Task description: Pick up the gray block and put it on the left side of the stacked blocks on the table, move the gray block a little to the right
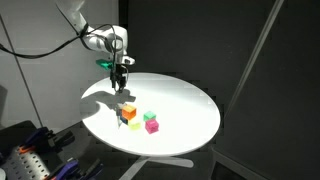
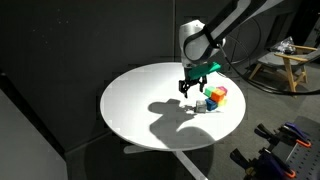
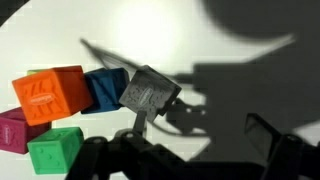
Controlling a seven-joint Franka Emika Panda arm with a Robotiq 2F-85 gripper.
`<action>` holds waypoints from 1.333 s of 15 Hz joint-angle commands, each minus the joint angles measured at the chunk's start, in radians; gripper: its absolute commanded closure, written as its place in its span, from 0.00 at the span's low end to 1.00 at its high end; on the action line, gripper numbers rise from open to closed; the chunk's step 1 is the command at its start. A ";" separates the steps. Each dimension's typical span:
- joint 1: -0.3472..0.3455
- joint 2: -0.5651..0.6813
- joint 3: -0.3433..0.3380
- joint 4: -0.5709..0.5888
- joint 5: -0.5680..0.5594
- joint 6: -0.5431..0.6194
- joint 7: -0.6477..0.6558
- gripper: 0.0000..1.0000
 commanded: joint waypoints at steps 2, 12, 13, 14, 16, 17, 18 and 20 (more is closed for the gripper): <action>-0.008 -0.127 -0.002 -0.107 -0.041 -0.035 0.020 0.00; -0.065 -0.375 0.022 -0.330 -0.052 -0.031 -0.020 0.00; -0.073 -0.399 0.025 -0.348 -0.049 -0.030 -0.027 0.00; -0.081 -0.422 0.030 -0.364 -0.040 -0.032 -0.041 0.00; -0.098 -0.468 0.040 -0.393 -0.025 -0.030 -0.068 0.00; -0.107 -0.489 0.045 -0.404 -0.014 -0.025 -0.089 0.00; -0.114 -0.508 0.049 -0.413 -0.002 -0.020 -0.110 0.00; -0.124 -0.543 0.056 -0.424 0.033 -0.018 -0.157 0.00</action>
